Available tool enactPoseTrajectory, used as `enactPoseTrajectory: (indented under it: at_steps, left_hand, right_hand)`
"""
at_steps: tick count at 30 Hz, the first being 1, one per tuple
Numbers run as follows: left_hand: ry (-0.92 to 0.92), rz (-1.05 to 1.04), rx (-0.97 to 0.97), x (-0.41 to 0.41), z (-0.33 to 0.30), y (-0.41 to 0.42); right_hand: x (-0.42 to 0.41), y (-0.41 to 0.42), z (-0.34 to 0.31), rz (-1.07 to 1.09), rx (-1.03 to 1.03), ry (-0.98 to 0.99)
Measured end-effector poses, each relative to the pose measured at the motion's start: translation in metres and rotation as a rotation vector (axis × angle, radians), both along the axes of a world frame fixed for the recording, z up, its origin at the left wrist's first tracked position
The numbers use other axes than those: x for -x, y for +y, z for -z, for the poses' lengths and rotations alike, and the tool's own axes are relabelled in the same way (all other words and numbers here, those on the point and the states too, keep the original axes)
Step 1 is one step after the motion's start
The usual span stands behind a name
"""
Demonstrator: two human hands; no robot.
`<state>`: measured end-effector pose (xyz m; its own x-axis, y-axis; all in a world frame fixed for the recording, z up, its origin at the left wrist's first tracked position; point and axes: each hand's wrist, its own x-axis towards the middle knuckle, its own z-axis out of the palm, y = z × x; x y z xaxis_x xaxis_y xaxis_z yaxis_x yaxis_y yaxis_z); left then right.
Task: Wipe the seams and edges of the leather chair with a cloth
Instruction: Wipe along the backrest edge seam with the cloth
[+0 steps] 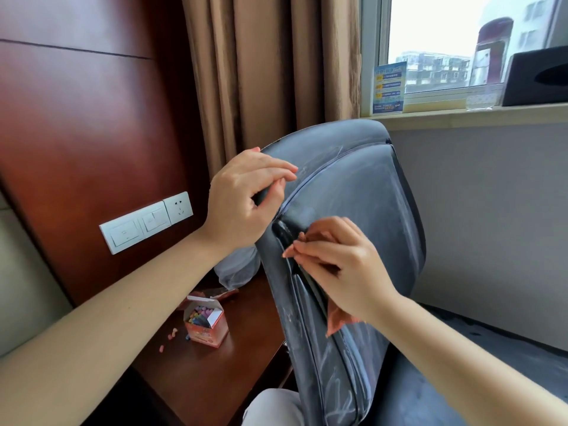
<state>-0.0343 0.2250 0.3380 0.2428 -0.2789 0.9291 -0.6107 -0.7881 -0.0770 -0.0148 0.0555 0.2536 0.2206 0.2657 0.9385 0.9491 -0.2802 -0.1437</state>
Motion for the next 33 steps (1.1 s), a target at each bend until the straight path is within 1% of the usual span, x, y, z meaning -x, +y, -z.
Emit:
enactPoseTrajectory:
  at_steps: [2,4,8,11,13,16,19,22,24,27,33]
  left_hand:
    - [0.001,-0.008,-0.01,0.001,0.0,-0.001]
    - [-0.003,-0.031,-0.021,0.003,0.001,0.0]
    - [0.0,-0.066,-0.033,0.004,0.002,0.003]
    - [0.006,-0.07,-0.006,0.004,0.002,-0.003]
    - [-0.001,-0.072,-0.032,0.005,0.001,-0.003]
    - [-0.024,-0.1,-0.122,0.006,0.001,0.002]
    - [-0.03,-0.114,-0.159,0.007,0.002,0.006]
    - [-0.047,-0.122,-0.127,0.006,0.003,0.004]
    - [-0.057,-0.112,-0.085,0.006,0.003,0.0]
    - [-0.049,-0.096,-0.038,0.006,0.004,-0.003]
    - [-0.04,-0.117,-0.085,0.006,0.003,0.004]
  right_hand:
    - [-0.002,0.004,-0.012,0.004,-0.023,0.01]
    - [0.0,0.008,-0.009,0.001,-0.032,0.02]
    - [0.004,-0.006,0.02,-0.006,0.042,0.044]
    - [0.004,-0.015,0.016,0.005,0.083,0.039]
    - [0.006,-0.008,0.0,0.015,0.028,0.043]
    - [0.007,0.005,-0.014,0.027,-0.045,0.014]
    - [0.008,0.005,0.009,0.031,-0.009,0.002]
    - [0.011,0.0,0.024,0.042,-0.006,0.064]
    - [0.011,0.003,0.011,0.012,-0.071,0.1]
    - [0.007,0.014,-0.011,0.041,-0.138,0.088]
    - [0.011,0.011,0.016,-0.001,-0.138,0.1]
